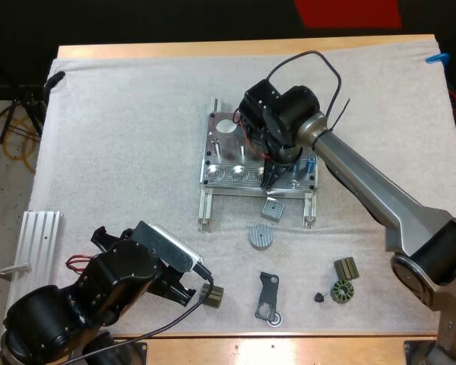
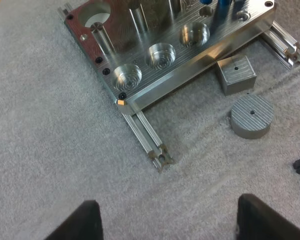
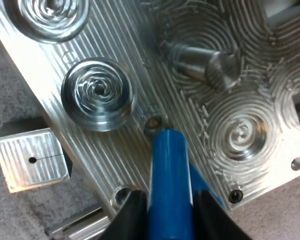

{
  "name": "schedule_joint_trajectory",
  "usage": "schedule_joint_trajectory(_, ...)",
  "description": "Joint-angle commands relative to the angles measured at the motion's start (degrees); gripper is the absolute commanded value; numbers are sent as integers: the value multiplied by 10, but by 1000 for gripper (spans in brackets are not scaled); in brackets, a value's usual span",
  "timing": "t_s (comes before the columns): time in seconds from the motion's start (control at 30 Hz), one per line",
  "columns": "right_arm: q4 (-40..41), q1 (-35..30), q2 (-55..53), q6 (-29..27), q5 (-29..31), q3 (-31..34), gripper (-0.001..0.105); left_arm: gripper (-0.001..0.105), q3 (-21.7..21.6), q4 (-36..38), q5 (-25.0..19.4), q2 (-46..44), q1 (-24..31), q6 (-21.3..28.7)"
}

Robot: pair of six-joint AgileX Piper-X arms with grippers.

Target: Load cells from right to left

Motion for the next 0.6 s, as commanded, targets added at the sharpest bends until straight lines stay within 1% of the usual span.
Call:
schedule_joint_trajectory(0.0,-3,1,-1,-5,1,-6,0,57,-2,1,-9,-4,-3,1)
schedule_joint_trajectory(0.13,-4,1,9,-13,1,-6,0,57,-2,1,-9,-4,-3,1)
schedule_joint_trajectory(0.57,-8,1,27,-16,1,-6,0,57,-2,1,-9,-4,-3,11)
